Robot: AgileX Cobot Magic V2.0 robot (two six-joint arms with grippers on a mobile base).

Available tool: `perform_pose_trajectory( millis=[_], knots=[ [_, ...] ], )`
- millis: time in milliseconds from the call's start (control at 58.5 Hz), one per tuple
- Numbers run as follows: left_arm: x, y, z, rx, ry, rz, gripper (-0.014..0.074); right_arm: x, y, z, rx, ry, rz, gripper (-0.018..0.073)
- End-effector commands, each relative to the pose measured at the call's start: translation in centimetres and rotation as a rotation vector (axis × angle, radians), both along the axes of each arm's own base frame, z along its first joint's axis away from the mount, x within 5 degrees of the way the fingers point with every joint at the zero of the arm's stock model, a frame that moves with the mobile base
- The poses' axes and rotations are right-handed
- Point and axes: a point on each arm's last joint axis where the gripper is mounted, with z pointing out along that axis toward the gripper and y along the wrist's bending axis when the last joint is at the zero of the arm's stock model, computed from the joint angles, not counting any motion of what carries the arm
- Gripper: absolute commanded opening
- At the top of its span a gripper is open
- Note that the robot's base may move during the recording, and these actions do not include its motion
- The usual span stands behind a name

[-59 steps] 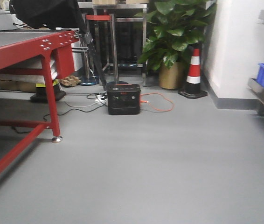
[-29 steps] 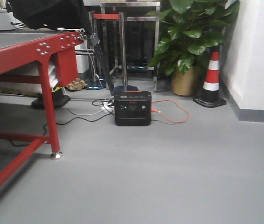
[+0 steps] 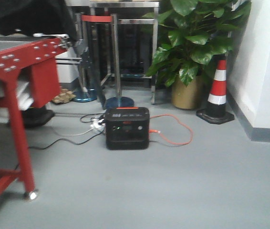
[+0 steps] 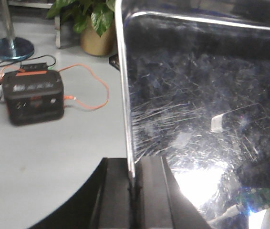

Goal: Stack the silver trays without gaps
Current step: 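Hold the tray in both grippers while the base drives to another rack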

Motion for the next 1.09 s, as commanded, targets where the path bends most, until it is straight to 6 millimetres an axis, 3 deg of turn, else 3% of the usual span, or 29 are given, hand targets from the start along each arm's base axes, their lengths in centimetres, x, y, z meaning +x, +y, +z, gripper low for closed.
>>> perform_pose_trajectory(
  millis=[0,1076],
  knots=[
    [-0.2,0.38,1.34,-0.031,-0.067,-0.008,-0.0025,-0.19,-0.17,0.77,-0.039,-0.049,0.003,-0.0079],
    [-0.07,0.56,1.39,-0.009,-0.085,0.001,-0.0025,-0.17,-0.17,0.82,-0.039,-0.055,0.002,-0.0079]
  ],
)
